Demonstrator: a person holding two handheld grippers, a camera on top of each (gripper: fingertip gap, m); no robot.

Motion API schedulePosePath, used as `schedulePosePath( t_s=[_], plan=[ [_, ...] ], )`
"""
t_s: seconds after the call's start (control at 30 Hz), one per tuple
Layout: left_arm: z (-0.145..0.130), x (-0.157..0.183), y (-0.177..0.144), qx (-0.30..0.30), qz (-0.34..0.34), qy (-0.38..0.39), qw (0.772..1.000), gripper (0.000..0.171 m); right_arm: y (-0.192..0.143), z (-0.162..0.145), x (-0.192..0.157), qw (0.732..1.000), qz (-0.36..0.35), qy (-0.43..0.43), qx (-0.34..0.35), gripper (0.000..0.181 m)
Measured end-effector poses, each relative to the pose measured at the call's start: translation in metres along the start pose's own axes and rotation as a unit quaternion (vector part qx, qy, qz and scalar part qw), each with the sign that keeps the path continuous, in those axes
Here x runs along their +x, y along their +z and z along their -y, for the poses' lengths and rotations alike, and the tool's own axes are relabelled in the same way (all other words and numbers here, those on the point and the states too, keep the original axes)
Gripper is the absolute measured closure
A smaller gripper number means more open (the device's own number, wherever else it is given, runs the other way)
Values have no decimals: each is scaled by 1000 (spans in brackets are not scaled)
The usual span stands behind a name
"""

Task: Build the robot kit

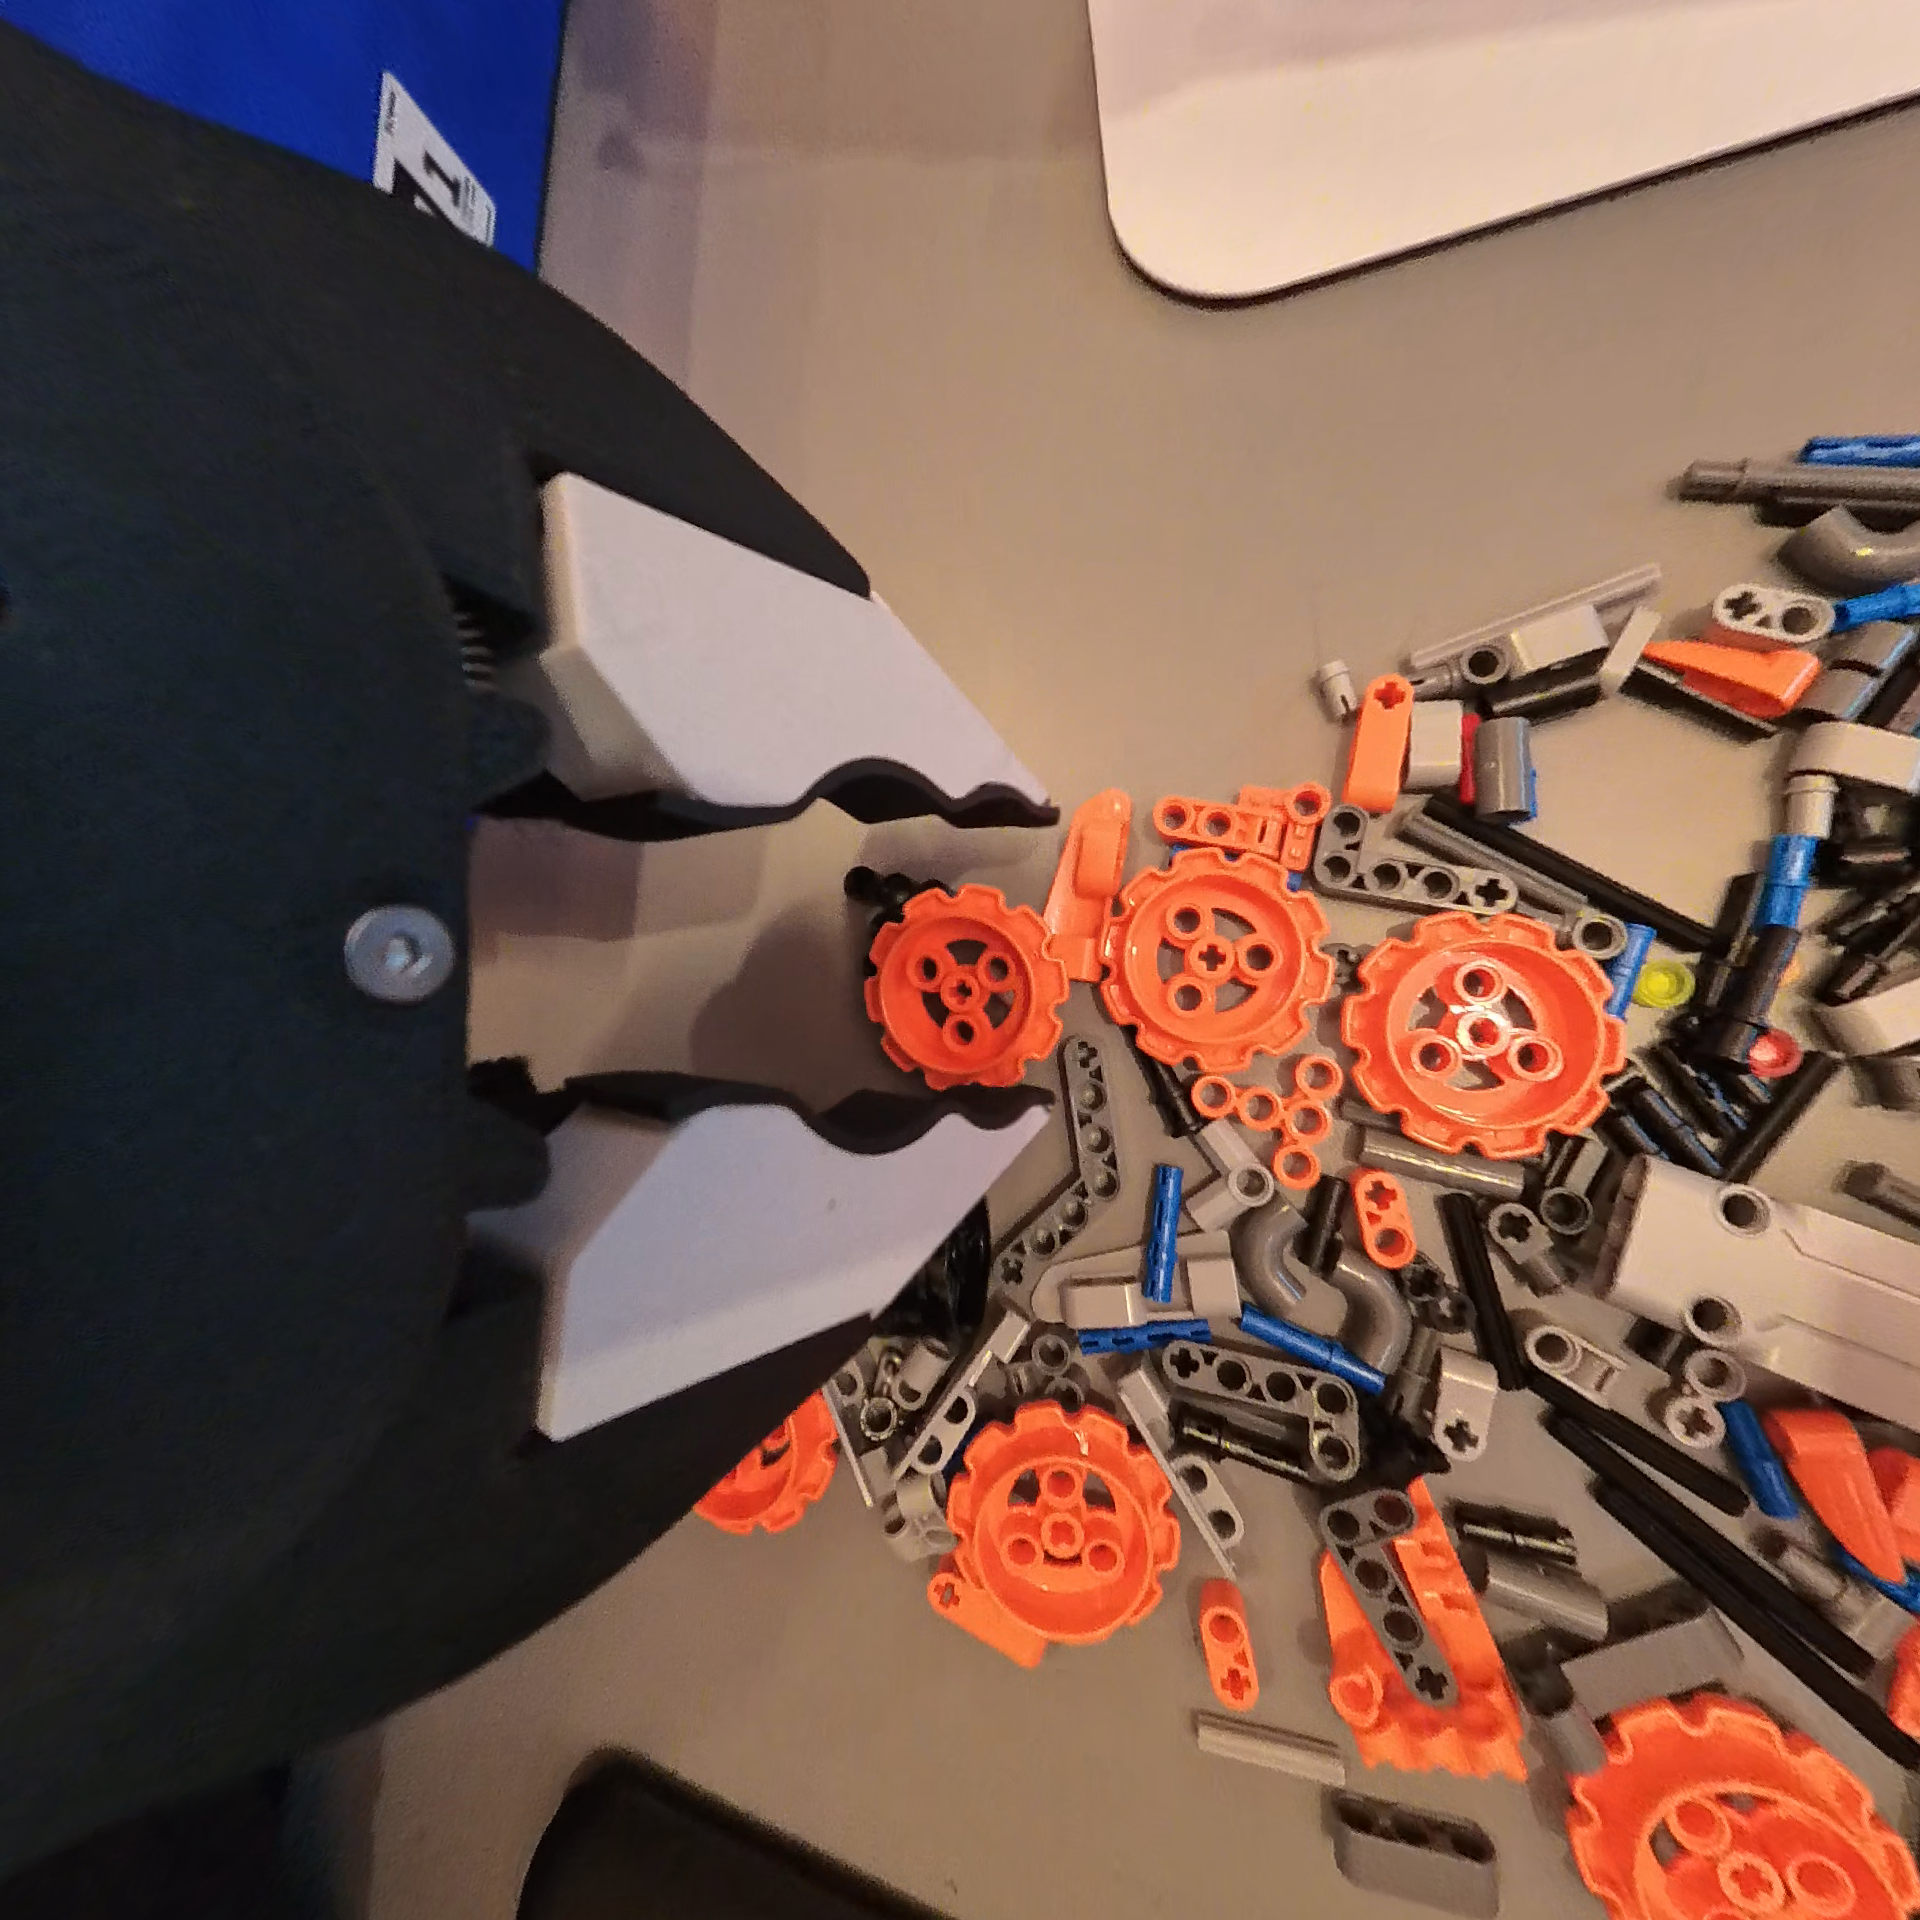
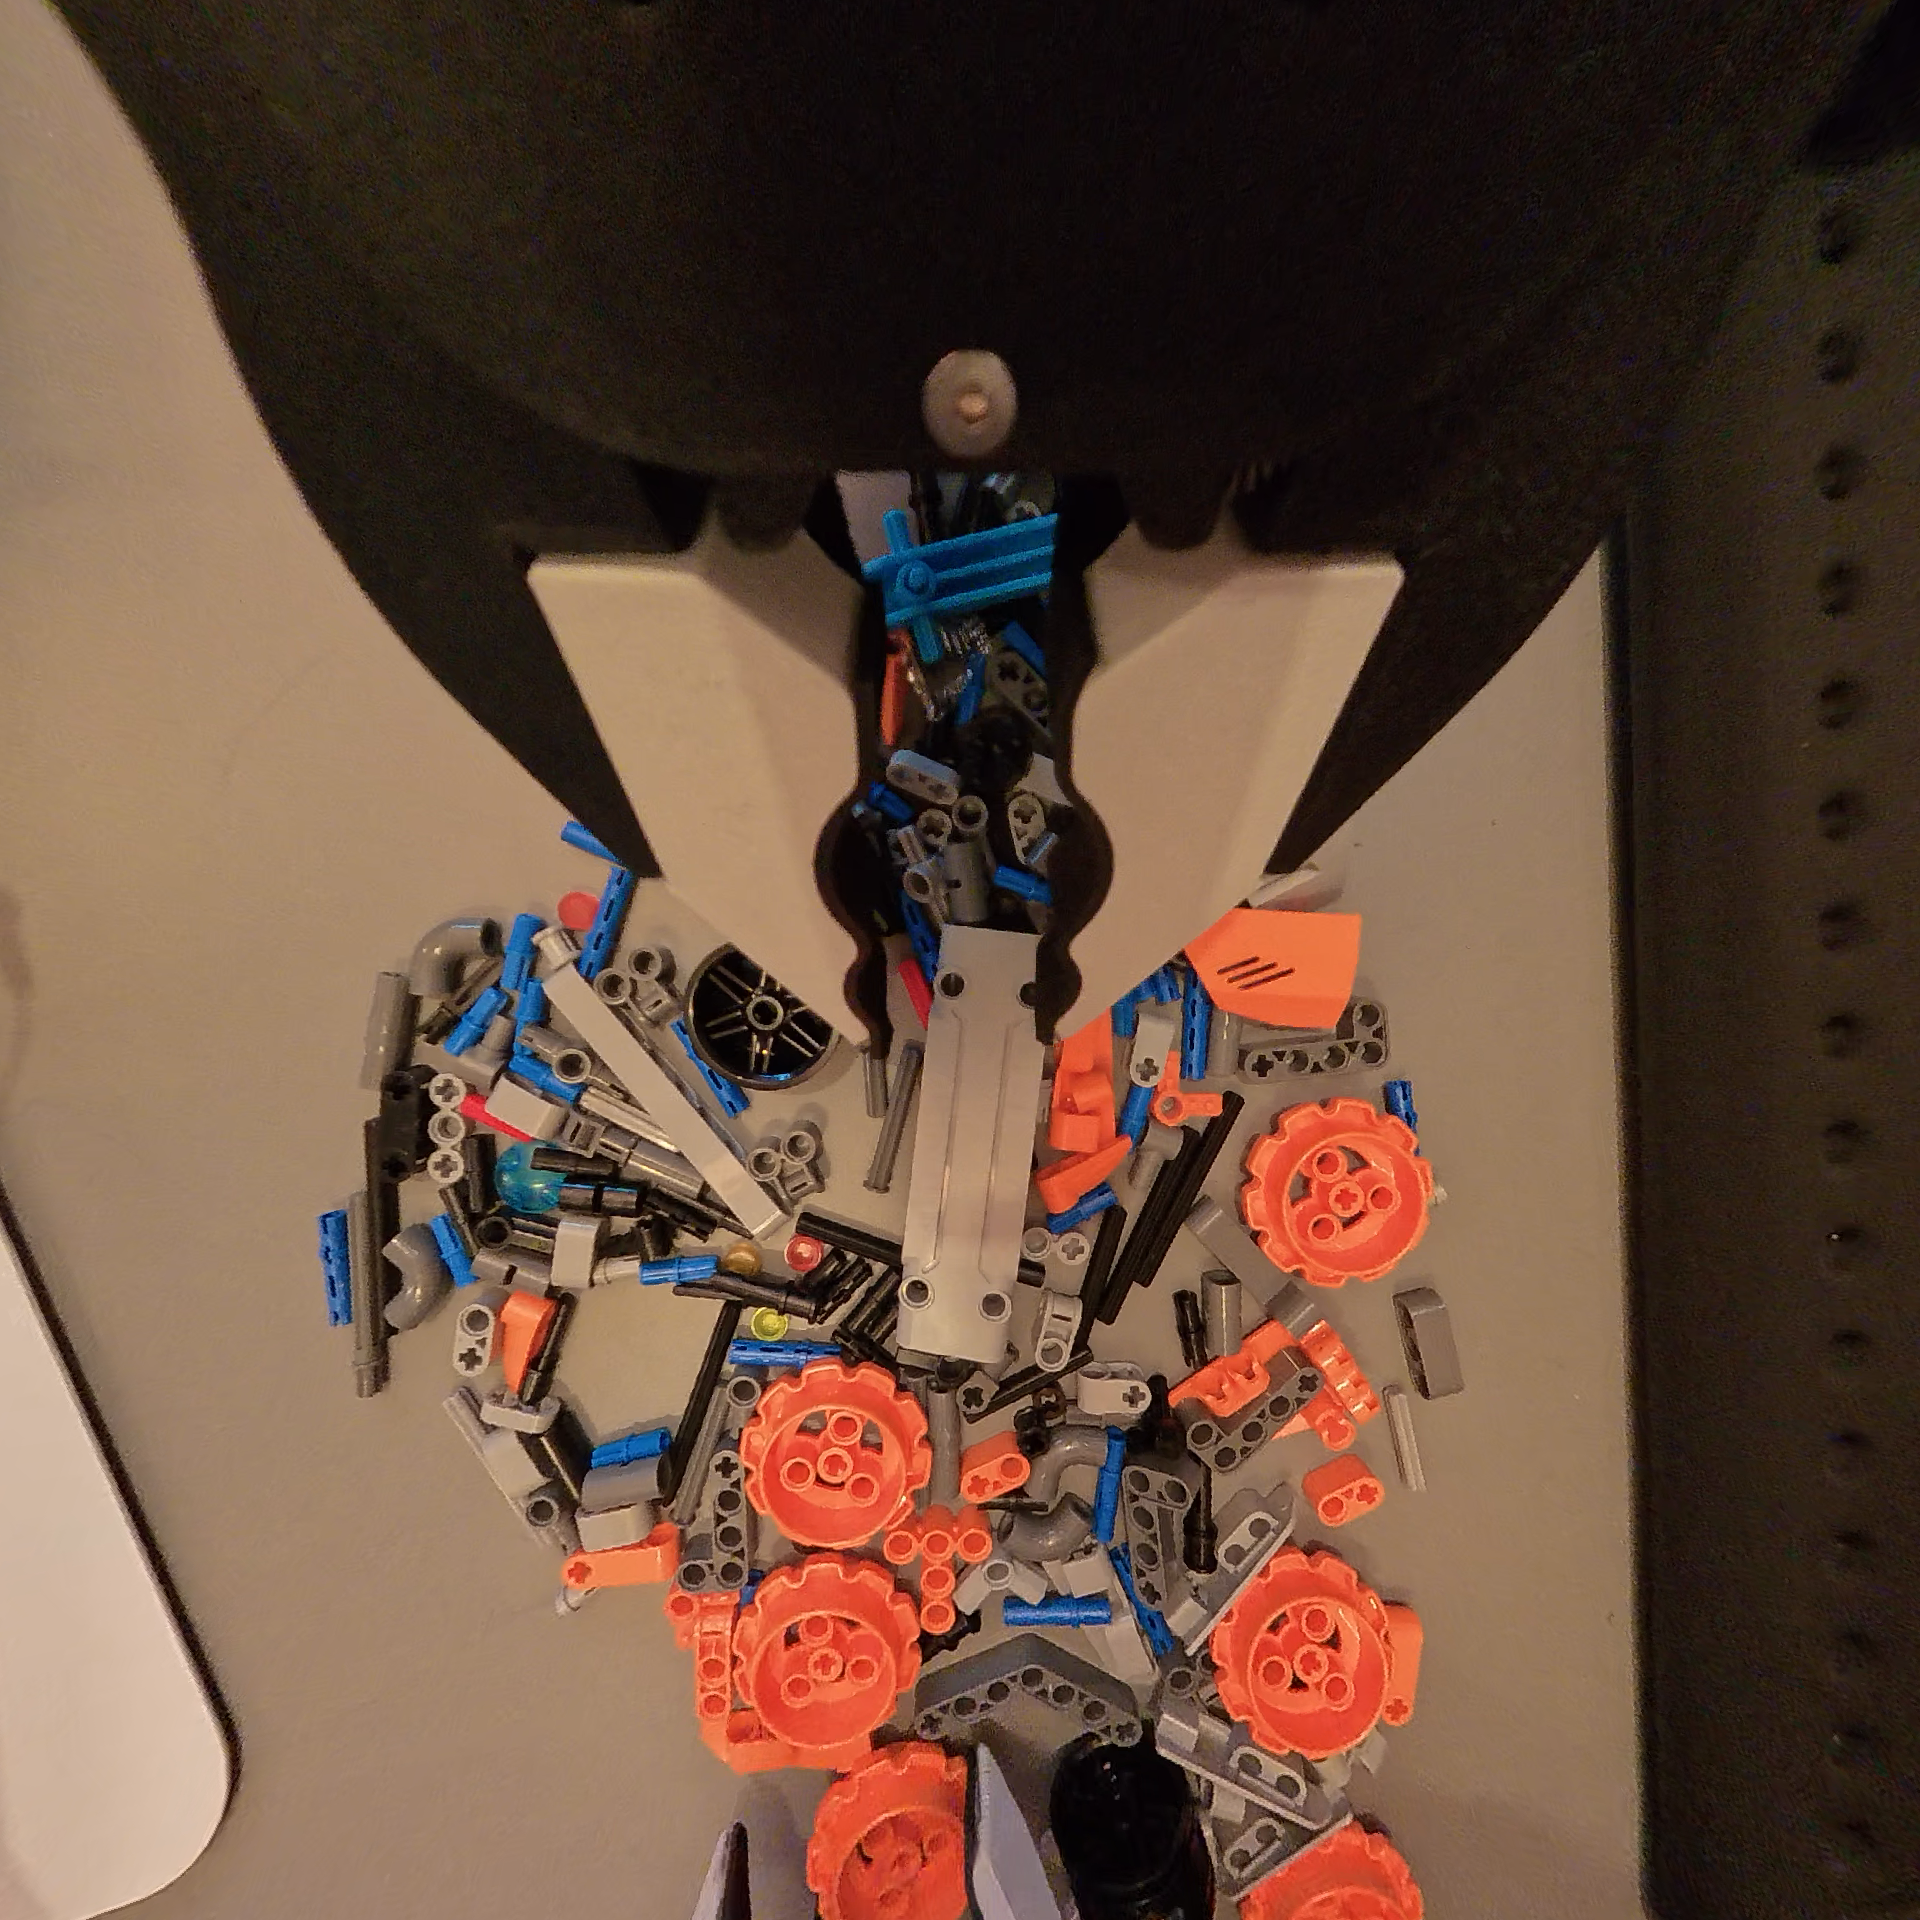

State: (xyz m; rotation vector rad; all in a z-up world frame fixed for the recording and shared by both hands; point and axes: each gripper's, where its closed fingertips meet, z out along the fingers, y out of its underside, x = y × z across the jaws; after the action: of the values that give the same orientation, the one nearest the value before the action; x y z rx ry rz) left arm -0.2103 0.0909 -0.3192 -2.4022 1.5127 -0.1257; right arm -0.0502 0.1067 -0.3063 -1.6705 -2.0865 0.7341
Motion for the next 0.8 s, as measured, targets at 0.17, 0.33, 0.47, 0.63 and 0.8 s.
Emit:
schedulePosePath(
  t_s=[0.17, 0.33, 0.47, 0.63, 0.8],
  plan=[
    [10, 2, -10, 34, -3, 5, 999, 127, -6, 3, 4, 1000, -10, 4, 13, 155],
    [14, 14, -15, 51, -34, 9, 998, 125, -9, 3, 6, 1000, -14, 5, 17, 155],
    [13, 28, -20, 66, -76, 4, 995, 119, -12, 1, 7, 1000, -19, 6, 18, 155],
    [-2, 24, -5, 13, -67, 0, 998, 115, -19, 0, 11, 999, -28, 9, 23, 155],
    [-10, 17, -2, -6, -52, -11, 999, 117, -39, -2, 22, 997, -53, 22, 48, 156]
  ],
)
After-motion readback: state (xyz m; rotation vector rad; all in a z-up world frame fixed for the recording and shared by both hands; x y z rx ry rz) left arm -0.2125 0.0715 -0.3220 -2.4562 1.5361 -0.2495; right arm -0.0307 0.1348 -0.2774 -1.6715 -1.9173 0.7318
